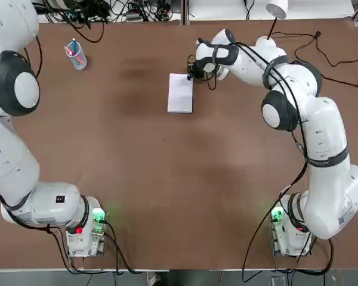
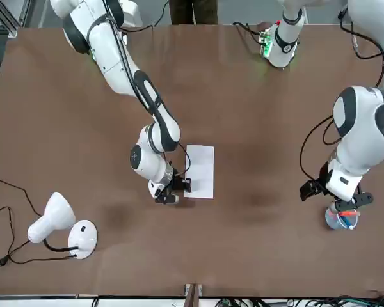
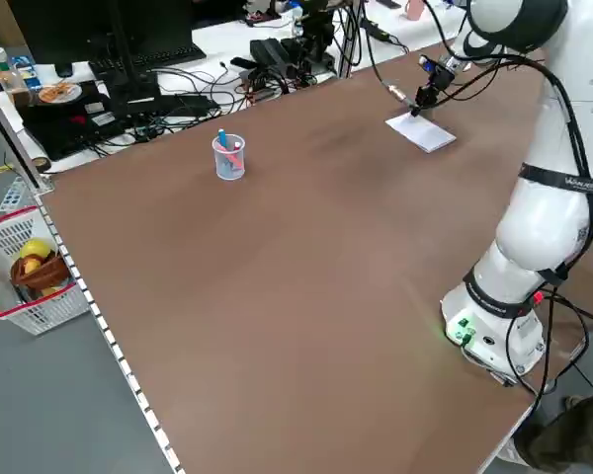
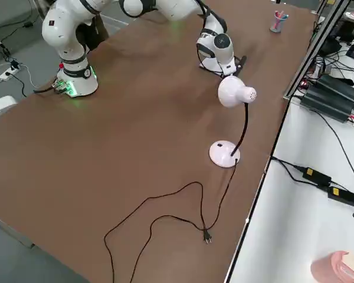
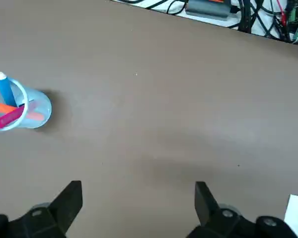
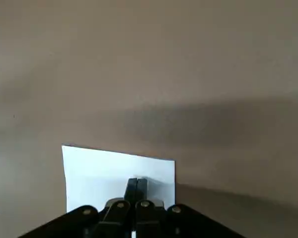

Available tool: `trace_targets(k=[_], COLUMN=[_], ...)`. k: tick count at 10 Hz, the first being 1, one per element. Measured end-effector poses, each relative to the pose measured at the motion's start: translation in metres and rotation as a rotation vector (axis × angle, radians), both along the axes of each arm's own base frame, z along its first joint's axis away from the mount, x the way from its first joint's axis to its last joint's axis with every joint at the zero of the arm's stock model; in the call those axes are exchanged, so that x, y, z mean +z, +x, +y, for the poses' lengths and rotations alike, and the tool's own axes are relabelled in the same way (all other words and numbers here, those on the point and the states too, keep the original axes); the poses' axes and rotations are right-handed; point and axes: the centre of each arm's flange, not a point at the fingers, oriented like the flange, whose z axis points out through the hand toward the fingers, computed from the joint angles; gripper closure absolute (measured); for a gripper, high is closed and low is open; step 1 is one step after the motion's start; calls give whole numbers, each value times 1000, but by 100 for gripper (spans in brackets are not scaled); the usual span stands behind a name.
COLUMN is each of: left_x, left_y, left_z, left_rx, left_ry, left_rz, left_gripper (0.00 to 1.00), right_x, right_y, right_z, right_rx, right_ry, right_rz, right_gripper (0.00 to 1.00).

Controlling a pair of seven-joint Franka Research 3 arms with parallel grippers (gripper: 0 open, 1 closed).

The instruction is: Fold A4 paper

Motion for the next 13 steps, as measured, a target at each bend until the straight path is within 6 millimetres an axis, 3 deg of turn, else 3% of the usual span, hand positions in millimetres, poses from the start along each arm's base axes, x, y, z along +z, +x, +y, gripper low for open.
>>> trace_targets(k=[2, 5, 7, 9, 11, 13], left_x=[32, 111, 133, 128, 121, 120], left_y=[-16, -62, -78, -79, -78, -77], left_z=[5, 34, 36, 33, 22, 19], left_rx=[-63, -55, -55, -59, -68, -72], left_ry=[21, 45, 50, 46, 40, 40], left_rz=[28, 92, 106, 121, 131, 131], left_gripper=[0, 0, 0, 0, 0, 0], right_x=[3, 13, 31, 76, 134, 201], right_y=[6, 14, 27, 36, 27, 11], right_z=[-3, -1, -5, -15, -34, -96], right_rx=[-6, -8, 25, 122, 211, 306], right_ry=[0, 11, -5, -69, -163, -243], right_rz=[-12, -36, -70, -106, -156, -98], right_gripper=[99, 99, 99, 98, 95, 90])
